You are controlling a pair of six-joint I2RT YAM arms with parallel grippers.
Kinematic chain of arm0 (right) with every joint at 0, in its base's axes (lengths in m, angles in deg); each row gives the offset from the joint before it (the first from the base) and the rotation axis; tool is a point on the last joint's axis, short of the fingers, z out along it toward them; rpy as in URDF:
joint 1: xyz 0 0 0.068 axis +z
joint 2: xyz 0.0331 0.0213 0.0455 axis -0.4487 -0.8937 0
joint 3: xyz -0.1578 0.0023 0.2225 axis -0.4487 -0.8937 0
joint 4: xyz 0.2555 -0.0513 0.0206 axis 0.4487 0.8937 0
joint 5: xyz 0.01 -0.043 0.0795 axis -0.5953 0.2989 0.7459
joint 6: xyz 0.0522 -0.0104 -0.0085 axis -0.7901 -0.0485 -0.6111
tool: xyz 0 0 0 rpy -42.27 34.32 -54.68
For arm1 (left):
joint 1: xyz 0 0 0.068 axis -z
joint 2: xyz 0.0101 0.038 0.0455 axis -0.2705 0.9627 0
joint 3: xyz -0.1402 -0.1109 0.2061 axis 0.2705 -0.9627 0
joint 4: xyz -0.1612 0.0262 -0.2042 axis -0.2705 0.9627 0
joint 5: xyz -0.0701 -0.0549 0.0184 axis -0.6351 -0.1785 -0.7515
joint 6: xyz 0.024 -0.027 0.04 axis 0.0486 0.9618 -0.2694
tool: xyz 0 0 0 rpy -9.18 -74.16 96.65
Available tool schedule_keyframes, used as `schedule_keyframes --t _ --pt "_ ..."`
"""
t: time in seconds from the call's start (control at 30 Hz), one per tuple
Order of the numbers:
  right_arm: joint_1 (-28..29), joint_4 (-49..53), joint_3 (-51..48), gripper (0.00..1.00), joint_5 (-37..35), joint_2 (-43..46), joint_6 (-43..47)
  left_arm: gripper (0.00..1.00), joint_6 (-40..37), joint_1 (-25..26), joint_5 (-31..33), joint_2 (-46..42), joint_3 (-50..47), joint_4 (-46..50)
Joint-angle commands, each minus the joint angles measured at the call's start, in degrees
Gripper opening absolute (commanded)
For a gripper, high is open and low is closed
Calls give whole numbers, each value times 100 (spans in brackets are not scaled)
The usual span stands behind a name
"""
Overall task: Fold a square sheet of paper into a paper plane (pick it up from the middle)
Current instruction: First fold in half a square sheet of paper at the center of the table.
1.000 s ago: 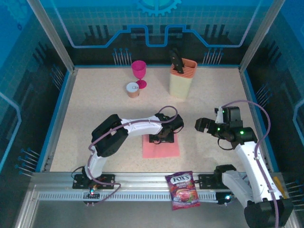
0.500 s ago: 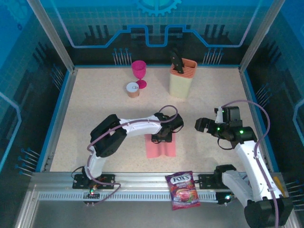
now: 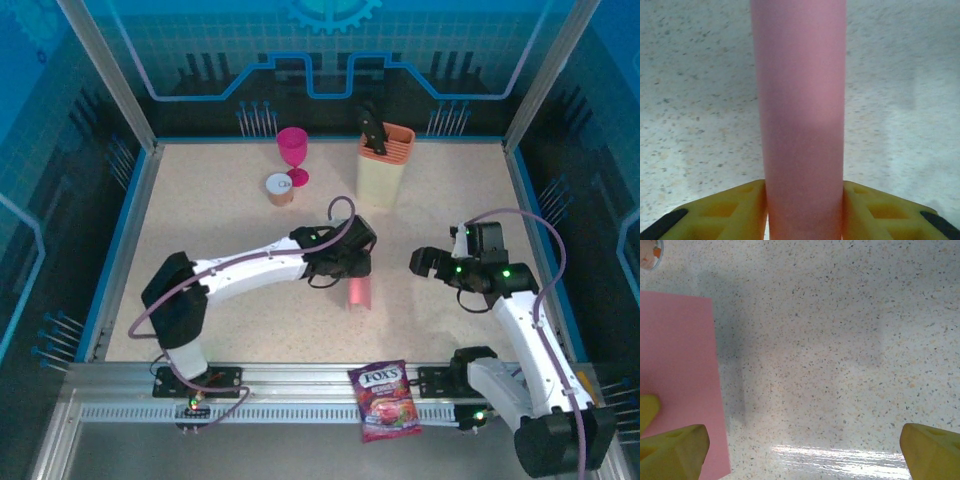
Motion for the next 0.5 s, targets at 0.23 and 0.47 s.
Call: schedule_keyframes --t 0.23,0.47 --pt "79 -346 258 99 435 -292 -211 42 341 -370 -904 -737 -1903 -2763" --pt "243 -366 108 99 654 -394 -54 44 31 -515 -919 -876 -2564 -2871"
